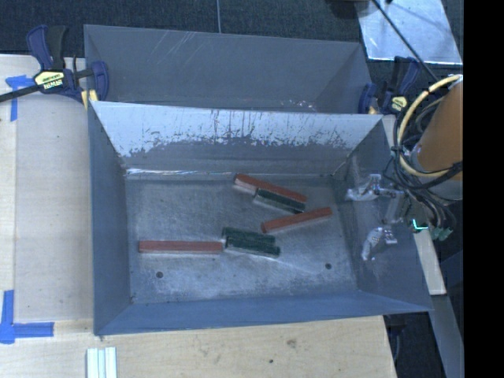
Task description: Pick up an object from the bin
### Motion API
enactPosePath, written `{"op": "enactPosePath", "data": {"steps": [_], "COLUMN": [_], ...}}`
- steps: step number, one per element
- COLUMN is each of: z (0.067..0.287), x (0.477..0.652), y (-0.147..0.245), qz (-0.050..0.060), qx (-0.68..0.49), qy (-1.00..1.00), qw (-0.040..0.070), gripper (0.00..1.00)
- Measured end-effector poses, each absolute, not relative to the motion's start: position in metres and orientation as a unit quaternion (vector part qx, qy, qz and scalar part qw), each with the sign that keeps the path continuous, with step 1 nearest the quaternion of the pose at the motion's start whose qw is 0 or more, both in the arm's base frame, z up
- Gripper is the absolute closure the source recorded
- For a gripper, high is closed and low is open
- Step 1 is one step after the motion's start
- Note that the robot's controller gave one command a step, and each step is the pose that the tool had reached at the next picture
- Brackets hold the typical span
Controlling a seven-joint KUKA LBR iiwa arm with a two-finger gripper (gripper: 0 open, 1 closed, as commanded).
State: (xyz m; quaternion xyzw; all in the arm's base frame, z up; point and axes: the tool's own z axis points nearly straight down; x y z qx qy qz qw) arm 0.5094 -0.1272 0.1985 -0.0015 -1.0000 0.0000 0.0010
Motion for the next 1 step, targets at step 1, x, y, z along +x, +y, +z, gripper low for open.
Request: {"op": "enactPosePath", "data": {"steps": [1], "z": [0.2010], "x": [0.5110], "y": [-0.1268], "qz": [0.001], "qx": [0.000], "qy": [-1.000], "qw": [-0.002], "gripper": [0.00]}}
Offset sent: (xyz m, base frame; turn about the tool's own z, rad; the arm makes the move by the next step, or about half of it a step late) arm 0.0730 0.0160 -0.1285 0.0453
